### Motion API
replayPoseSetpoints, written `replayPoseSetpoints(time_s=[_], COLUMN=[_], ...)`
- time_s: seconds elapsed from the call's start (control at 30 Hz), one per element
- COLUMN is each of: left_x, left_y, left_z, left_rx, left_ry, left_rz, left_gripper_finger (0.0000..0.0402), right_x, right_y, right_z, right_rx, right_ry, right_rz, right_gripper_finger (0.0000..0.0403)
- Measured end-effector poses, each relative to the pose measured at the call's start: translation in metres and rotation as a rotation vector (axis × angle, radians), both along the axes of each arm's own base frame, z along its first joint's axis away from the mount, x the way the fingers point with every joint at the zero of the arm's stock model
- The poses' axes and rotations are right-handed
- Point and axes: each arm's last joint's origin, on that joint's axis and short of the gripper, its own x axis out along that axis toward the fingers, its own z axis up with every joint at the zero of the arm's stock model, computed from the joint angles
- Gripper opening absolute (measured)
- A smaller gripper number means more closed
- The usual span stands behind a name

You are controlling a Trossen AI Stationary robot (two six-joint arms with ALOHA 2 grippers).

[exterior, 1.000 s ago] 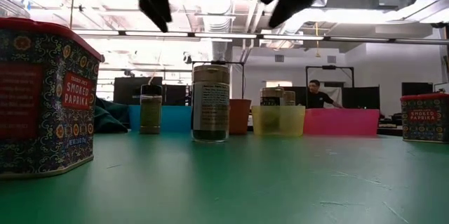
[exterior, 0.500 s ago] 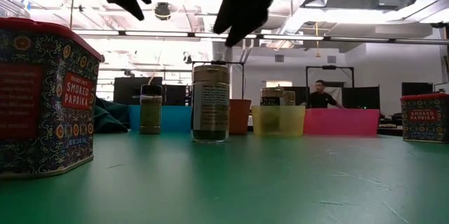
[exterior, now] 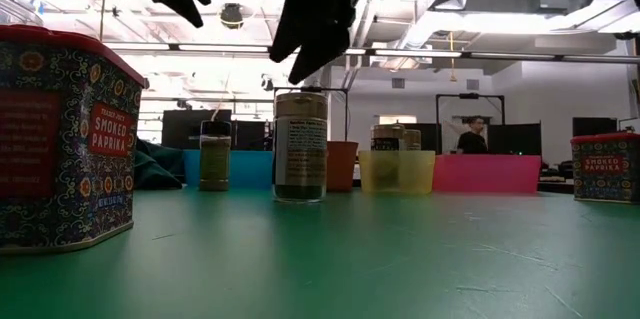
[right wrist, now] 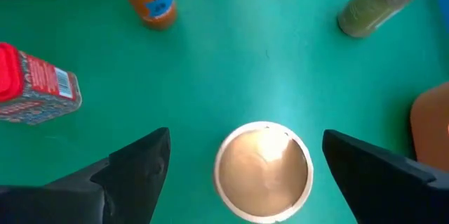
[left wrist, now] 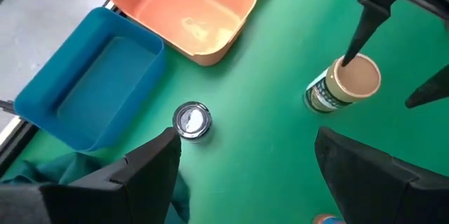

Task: Sort spices by type
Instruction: Put the yellow seasoning bottle into the yellow bin

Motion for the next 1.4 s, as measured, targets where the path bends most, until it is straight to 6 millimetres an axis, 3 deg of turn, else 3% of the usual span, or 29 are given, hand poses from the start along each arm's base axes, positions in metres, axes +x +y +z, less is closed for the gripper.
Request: replayPoseSetpoints(time_s=[0.4,0.73,1.1,1.4], left_x=[-0.001,-0.002,-0.003,-0.004], left_y=[0.001,0.001,0.000,0.001], left_z=[0.000,-0.001,-0.002,-0.003], left_rx=[0.034,0.043,0.035,0.041], left_ry=[0.015,0.034,0.051,0.070], left_rz=[0.004,0.001,0.005,0.011], left_gripper_finger=[0.0316,0.0316,0.0316,0.0316], right_x=[0.001,0.002,0.014,0.014], right_y=[-0.010,-0.021,-0.020,-0.024], right_z=[-0.022,-0.021,-0.062,-0.062], right_rx=[-0.048,-0.008,0.059,0.066], right_ry=[0.067,0.054,0.156,0.153], right_rz=[0.009,0.032,0.052,0.033], right_gripper_finger=[0.0400,0.0400,0.0399,0.0352])
